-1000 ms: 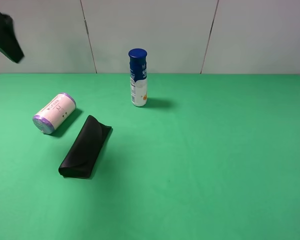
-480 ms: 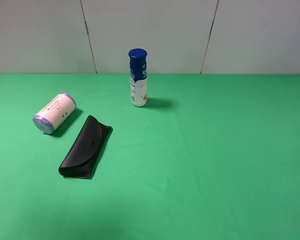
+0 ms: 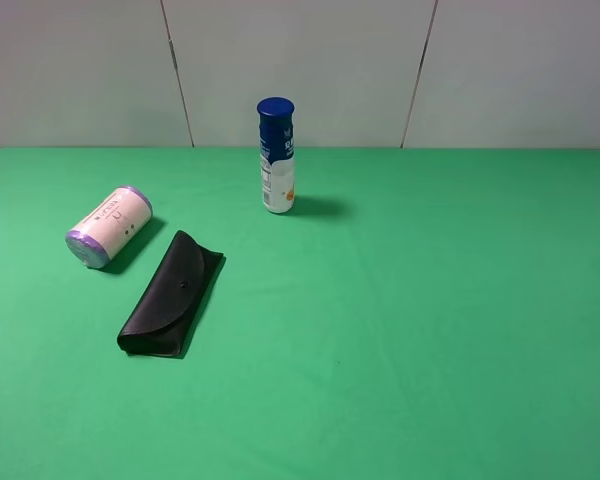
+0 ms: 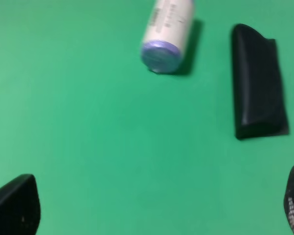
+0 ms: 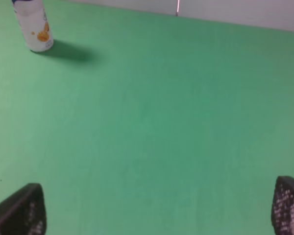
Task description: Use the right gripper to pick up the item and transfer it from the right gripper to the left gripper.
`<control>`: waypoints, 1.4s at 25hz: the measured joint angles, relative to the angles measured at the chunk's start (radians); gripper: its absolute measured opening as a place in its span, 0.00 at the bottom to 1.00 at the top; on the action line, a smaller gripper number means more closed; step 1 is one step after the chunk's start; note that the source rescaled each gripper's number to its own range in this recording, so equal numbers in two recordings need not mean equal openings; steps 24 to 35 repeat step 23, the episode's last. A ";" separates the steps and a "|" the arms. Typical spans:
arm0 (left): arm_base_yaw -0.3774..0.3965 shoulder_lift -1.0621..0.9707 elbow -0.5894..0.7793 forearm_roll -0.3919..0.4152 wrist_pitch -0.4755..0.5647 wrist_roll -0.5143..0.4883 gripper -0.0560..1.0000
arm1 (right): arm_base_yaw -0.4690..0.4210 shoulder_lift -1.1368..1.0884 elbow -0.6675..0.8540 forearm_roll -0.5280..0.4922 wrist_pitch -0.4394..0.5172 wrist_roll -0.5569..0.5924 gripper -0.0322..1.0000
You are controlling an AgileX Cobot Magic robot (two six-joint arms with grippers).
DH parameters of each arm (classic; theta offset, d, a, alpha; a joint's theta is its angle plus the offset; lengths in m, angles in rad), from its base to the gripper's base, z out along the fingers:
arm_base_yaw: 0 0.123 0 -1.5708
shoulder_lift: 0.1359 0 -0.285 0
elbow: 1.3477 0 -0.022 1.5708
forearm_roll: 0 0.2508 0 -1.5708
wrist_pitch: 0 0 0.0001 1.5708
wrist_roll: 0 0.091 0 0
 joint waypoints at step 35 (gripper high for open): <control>0.000 -0.110 0.150 -0.014 -0.117 -0.069 0.98 | 0.000 0.000 0.000 0.025 0.000 0.000 1.00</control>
